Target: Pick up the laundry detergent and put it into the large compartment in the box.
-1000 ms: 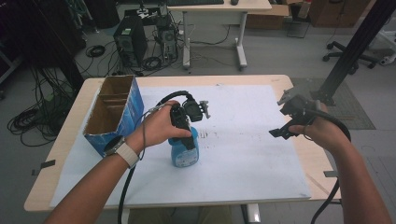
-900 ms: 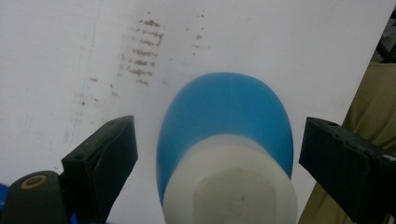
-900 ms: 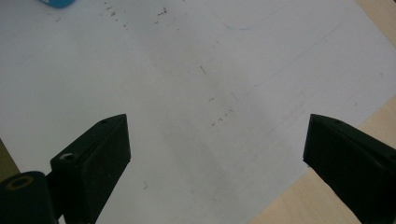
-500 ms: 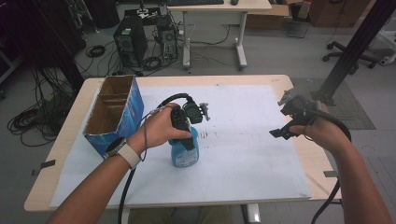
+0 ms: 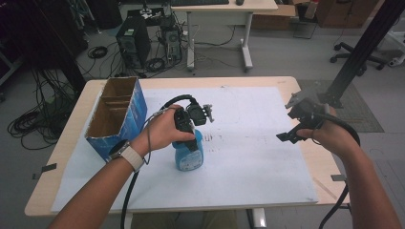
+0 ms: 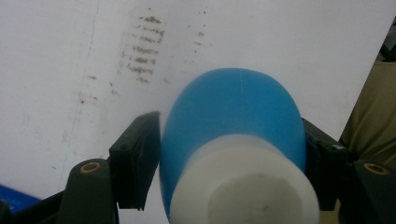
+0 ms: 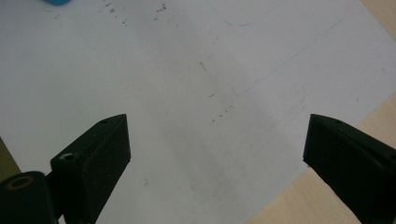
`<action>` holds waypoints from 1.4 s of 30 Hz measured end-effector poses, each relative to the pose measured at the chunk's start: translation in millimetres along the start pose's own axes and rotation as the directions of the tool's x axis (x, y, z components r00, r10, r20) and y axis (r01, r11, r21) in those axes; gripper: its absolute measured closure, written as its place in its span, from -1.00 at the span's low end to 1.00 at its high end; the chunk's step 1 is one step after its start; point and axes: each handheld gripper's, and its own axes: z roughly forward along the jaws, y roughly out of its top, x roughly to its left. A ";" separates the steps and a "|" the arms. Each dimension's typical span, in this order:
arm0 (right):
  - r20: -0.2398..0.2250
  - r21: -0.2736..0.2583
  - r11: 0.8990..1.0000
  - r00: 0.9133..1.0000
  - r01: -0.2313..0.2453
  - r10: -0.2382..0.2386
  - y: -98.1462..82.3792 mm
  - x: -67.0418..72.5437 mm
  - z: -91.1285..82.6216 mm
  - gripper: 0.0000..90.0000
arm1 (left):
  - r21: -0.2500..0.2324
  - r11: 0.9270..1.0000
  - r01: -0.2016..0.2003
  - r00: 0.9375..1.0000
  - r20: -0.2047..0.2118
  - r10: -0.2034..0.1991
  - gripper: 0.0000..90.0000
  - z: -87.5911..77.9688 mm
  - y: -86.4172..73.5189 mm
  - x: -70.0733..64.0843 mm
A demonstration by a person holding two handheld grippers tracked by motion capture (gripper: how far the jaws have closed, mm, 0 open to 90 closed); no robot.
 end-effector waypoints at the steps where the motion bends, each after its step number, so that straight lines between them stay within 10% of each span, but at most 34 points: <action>1: 0.000 0.001 1.000 1.000 0.000 0.000 -0.2 -0.1 -0.1 -0.83 | 0.000 1.000 -0.001 1.000 0.003 0.001 -0.23 0.0 0.0 0.0; 42: 0.000 -0.003 1.000 1.000 -0.001 0.001 -3.0 -0.1 -1.1 -0.83 | 0.008 1.000 -0.002 1.000 0.017 0.002 -0.17 -6.0 -2.6 -0.4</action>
